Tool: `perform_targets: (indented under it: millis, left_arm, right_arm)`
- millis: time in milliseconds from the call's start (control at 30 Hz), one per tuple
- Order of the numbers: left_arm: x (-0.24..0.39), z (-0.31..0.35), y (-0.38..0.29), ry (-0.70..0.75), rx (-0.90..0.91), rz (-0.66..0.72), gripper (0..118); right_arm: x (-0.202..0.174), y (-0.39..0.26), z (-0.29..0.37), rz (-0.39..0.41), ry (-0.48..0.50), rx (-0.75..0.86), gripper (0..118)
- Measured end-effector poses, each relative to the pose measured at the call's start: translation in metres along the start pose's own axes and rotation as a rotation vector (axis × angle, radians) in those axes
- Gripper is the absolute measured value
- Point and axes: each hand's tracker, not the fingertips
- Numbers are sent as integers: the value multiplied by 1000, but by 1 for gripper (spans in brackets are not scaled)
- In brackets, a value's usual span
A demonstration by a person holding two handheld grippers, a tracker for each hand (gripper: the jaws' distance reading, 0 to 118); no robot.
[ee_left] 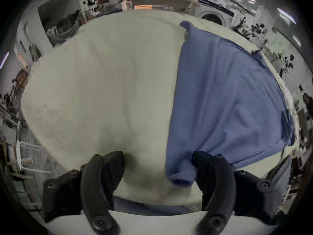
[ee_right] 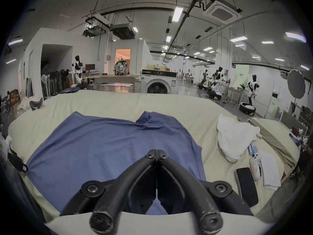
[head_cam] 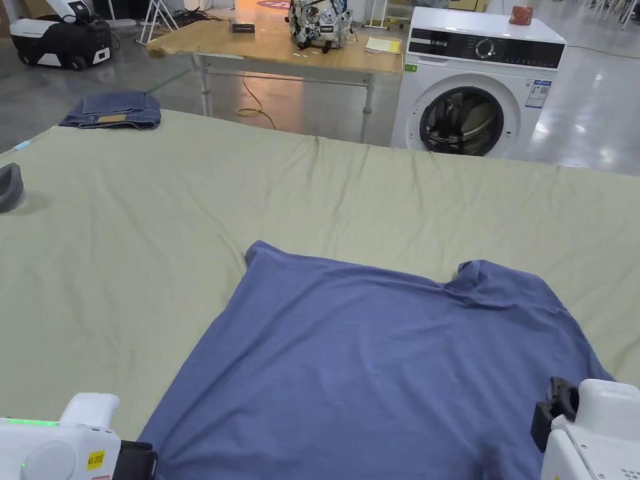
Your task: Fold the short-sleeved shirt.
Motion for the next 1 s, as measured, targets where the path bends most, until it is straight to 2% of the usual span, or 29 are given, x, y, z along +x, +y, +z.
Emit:
perform_targets:
  millis: [100,133,200,233,267,400,433,500,533,567,600,800,933,967,1000]
  left_arm:
    - [12,0,-3,31,-4,-13,81]
    - [14,0,-2,33,-5,-13,73]
    - [18,5,-2,10,10,-39,47]
    - [21,7,-2,-6,16,-55,21]
    - [23,9,-2,-33,23,-68,6]
    - [24,6,-3,-40,16,-73,4]
    - [22,6,-2,-42,19,-67,4]
    - [22,8,-4,-45,22,-62,4]
    - [22,8,-4,-47,24,-64,4]
    - [21,8,-3,-48,25,-63,4]
    - [21,9,-4,-50,25,-61,4]
    - [19,10,-4,-59,27,-47,4]
    - [20,13,-5,-65,26,-43,4]
    - [22,16,-5,-67,25,-41,4]
    - [22,16,-5,-69,24,-39,4]
  right_arm:
    - [3,-5,1,0,-5,-20,0]
    - [5,-7,1,-3,-4,-29,0]
    - [7,-10,2,-5,-4,-46,0]
    - [10,-11,2,-2,-7,-55,0]
    - [12,-12,4,-1,-10,-64,0]
    - [29,-12,8,-13,2,-167,0]
    - [35,-12,9,-9,3,-200,6]
    - [49,-13,12,-4,5,-246,31]
    - [55,-13,12,15,5,-291,52]
    - [61,-15,12,20,3,-329,64]
    - [68,-19,12,16,7,-369,69]
    - [96,-55,12,17,-25,-532,69]
    - [105,-82,3,-22,-19,-644,68]
    - [106,-87,1,-27,-6,-655,62]
    - [107,-90,2,-38,8,-644,50]
